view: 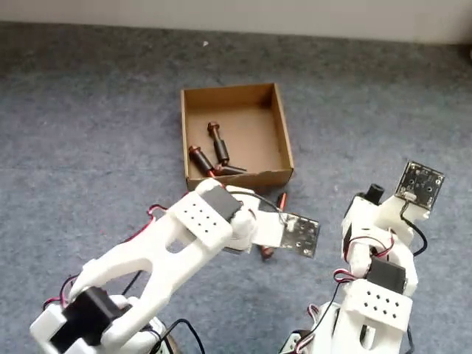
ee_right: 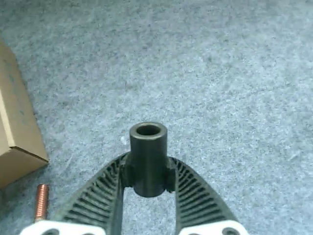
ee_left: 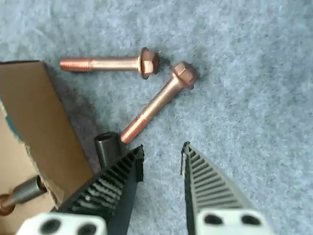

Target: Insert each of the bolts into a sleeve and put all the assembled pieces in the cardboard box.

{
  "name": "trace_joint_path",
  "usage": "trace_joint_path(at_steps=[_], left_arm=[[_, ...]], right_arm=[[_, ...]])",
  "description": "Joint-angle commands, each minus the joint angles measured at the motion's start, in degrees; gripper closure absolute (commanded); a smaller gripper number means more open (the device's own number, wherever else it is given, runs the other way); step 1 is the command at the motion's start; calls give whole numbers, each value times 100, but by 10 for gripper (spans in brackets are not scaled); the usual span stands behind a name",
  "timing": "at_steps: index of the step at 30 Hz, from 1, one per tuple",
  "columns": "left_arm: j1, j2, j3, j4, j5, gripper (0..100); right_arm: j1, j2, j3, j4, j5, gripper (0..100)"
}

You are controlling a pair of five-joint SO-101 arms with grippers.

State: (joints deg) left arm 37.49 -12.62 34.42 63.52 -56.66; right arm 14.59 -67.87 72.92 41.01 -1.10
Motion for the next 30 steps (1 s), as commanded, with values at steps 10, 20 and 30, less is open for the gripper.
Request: trace_joint_path(at_steps=[10,20,30], left_arm=[[242,2220,-1842,18,-378,846],[629,2835,-1965,9,-659,850],[743,2835,-1666,18,-651,986]], right_arm=[[57,-145,-57,-154,-44,994],[48,-136,-57,-242,-26,994],[48,-145,13,-268,-18,994]])
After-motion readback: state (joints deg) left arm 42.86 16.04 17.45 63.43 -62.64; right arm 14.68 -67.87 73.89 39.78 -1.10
